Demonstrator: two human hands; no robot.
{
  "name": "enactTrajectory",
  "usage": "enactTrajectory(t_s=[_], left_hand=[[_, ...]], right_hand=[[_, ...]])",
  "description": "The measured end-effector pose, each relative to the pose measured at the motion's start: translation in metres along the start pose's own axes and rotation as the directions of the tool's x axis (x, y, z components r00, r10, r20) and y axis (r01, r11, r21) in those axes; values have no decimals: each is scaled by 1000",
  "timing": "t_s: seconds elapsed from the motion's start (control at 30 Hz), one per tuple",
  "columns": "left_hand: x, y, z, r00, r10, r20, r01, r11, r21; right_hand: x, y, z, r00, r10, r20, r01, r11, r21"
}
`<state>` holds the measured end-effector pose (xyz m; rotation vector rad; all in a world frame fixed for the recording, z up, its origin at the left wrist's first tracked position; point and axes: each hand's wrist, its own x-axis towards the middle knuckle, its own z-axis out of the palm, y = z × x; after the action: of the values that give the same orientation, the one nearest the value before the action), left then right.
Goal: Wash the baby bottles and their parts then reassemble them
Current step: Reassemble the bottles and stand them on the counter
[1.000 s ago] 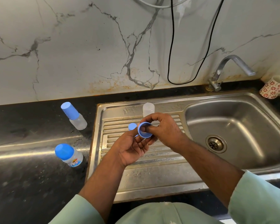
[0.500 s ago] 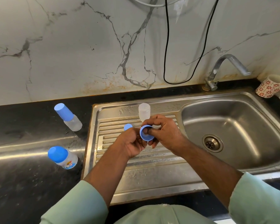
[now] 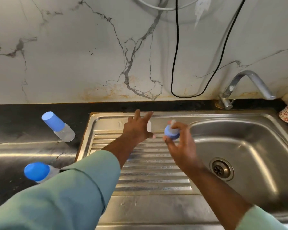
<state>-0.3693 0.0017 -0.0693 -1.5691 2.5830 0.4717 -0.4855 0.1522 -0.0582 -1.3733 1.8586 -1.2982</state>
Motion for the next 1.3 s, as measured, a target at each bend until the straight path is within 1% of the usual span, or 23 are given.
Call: enactTrajectory(t_s=[0.07, 0.1, 0.13, 0.17, 0.2, 0.23, 0.27, 0.3, 0.33, 0.37, 0.4, 0.43, 0.47, 0.5, 0.53, 0.6, 0.67, 0.8, 0.9, 1.0, 1.07, 1.17, 1.3], left_hand=[[5, -1, 11, 996, 0, 92, -4, 999, 42], [5, -2, 13, 996, 3, 87, -4, 1000, 9], [3, -3, 9, 999, 18, 42, -16, 999, -46], [-2, -3, 4, 998, 41, -49, -46, 992, -117], [-9, -2, -5, 971, 75, -225, -121, 973, -197], [-16, -1, -12, 909, 84, -408, -197, 950, -242], [-24, -4, -21, 850, 83, -521, -232, 945, -229], [-31, -7, -29, 841, 93, -532, -211, 964, -164], [-36, -13, -33, 891, 46, -452, -119, 983, -136], [-45, -22, -35, 933, -87, -348, 3, 972, -234], [-53, -28, -41, 931, -238, -278, 87, 882, -462], [-60, -33, -50, 908, -362, -210, 90, 659, -747], [-70, -36, -58, 893, -443, -71, 77, 307, -949], [-82, -37, -67, 893, -446, 63, 104, 68, -992], [-93, -41, -70, 906, -396, 152, 162, -9, -987], [-114, -50, -67, 939, -246, 241, 244, -19, -970], [-129, -56, -68, 949, -148, 278, 274, -51, -960], [-146, -73, -73, 959, 19, 282, 283, -56, -958], [-154, -83, -79, 945, 71, 319, 324, -70, -943], [-161, -92, -79, 927, 102, 362, 370, -77, -926], [-165, -97, -76, 915, 133, 380, 395, -113, -912], [-170, -102, -67, 938, 147, 312, 335, -169, -927], [-174, -103, -54, 978, 184, 104, 138, -186, -973]], right_hand=[[6, 24, 5, 955, 181, 236, -154, 980, -127], [8, 31, 5, 933, 230, 276, -189, 968, -168], [9, 35, 4, 935, 227, 272, -192, 970, -148], [9, 36, 2, 949, 198, 247, -178, 979, -103], [10, 32, 0, 968, 157, 197, -148, 987, -58], [9, 27, -3, 983, 115, 140, -110, 993, -41], [10, 22, -5, 992, 78, 95, -75, 997, -34], [13, 18, -8, 995, 61, 78, -59, 998, -26], [16, 15, -10, 993, 73, 91, -73, 997, -9], [14, 7, -12, 988, 98, 119, -100, 995, 10], [16, -1, -14, 987, 104, 125, -110, 993, 39], [19, -12, -15, 990, 106, 90, -113, 990, 78], [19, -21, -17, 993, 112, 38, -116, 985, 125], [20, -31, -18, 993, 115, -2, -113, 978, 178], [19, -42, -18, 994, 109, -17, -101, 962, 255], [17, -59, -16, 995, 103, 13, -99, 900, 424], [14, -73, -15, 996, 44, 78, -77, 866, 494], [8, -95, -7, 974, -79, 214, -2, 935, 356], [4, -109, 1, 952, -114, 285, 34, 962, 271], [-2, -122, 7, 933, -118, 340, 23, 963, 269], [-4, -128, 11, 930, -119, 348, 28, 966, 255], [-6, -133, 17, 948, -93, 305, 36, 982, 187], [-9, -138, 35, 983, 12, 183, -41, 987, 156]])
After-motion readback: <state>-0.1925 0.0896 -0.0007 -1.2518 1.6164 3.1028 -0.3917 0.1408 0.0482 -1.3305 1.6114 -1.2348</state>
